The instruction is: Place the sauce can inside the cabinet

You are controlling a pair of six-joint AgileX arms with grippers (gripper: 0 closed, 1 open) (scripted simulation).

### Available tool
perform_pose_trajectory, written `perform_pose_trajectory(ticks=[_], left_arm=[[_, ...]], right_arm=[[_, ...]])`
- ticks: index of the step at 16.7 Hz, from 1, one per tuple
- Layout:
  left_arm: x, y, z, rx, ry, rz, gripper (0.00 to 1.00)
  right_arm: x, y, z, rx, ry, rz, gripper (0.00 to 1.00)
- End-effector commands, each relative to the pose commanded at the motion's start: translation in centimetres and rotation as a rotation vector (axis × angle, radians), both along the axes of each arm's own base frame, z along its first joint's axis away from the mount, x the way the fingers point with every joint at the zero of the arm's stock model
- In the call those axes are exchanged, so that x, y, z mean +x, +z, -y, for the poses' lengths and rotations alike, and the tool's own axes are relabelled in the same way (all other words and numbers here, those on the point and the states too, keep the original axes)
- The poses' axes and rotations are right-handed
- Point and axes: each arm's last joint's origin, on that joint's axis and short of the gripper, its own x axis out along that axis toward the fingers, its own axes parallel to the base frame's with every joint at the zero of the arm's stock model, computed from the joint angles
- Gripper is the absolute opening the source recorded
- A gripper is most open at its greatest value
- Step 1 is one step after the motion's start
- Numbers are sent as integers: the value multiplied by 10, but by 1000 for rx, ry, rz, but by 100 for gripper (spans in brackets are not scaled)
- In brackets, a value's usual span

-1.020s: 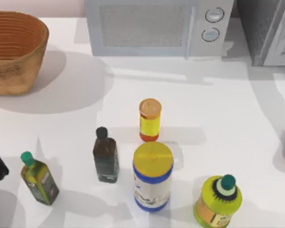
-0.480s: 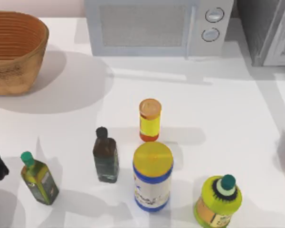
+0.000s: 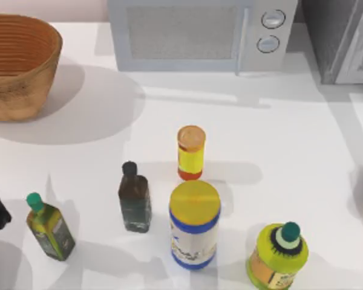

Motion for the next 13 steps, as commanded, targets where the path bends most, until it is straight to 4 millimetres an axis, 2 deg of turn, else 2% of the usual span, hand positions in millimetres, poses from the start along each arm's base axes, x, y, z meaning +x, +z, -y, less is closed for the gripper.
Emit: perform_pose_trajectory(ticks=[12,13], left_arm=[[0,0,0,0,0,0,100],[0,0,0,0,0,0,100]], right_arm=[[0,0,0,0,0,0,98],[0,0,0,0,0,0,100]])
